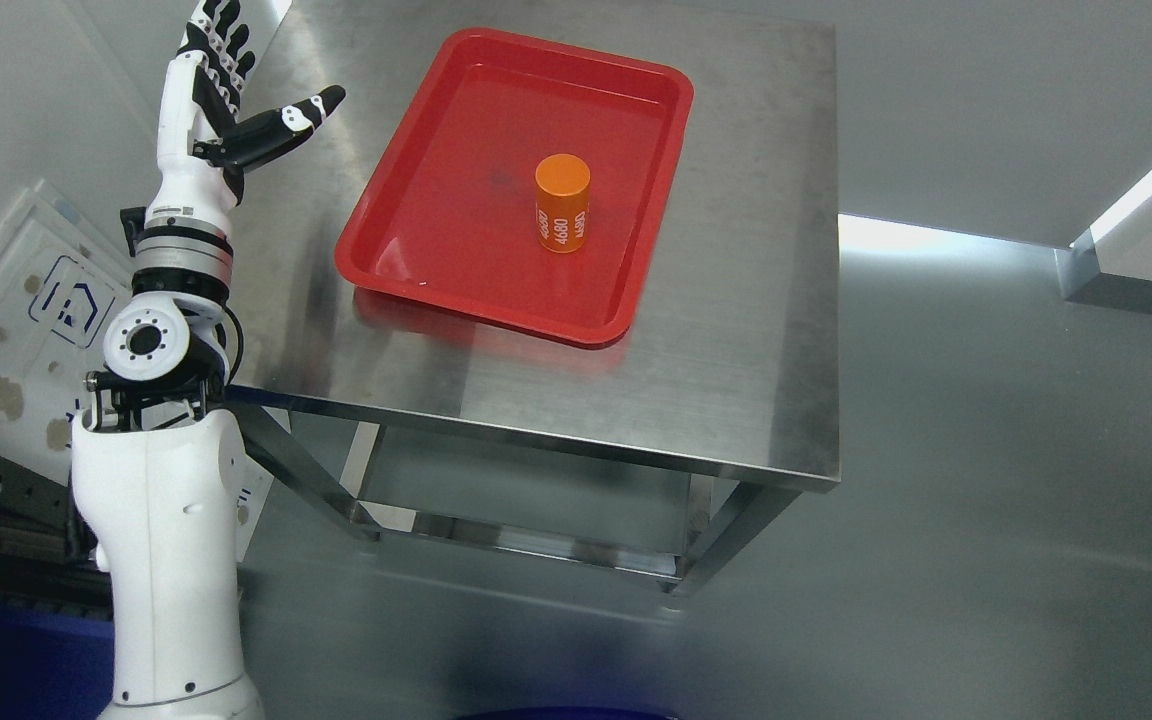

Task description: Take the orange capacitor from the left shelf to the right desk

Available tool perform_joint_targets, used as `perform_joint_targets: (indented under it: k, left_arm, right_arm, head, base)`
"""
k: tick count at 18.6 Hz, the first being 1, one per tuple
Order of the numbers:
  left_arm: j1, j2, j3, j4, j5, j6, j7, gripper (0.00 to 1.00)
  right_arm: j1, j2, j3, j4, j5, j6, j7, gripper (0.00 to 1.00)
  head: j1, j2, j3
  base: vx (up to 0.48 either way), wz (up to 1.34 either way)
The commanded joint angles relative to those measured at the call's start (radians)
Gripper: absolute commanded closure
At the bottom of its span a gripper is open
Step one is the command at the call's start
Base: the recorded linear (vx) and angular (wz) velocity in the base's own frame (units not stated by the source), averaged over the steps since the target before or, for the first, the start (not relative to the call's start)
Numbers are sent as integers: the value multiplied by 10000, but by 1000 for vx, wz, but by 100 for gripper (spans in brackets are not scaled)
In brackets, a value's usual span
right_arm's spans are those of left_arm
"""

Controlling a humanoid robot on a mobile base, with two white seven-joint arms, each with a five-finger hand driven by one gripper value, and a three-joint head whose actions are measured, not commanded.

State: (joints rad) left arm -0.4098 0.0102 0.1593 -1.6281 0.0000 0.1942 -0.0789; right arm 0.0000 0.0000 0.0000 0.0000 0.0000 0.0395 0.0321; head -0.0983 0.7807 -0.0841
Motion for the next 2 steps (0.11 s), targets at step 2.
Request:
perform_joint_targets:
  k: [2]
  left_arm:
    - [202,73,-151,-240,291,-9,-70,0]
  right_arm:
    - [138,-174,-107,-337,0,-26,1,0]
  head:
    - [0,0,0]
  base:
    - [0,0]
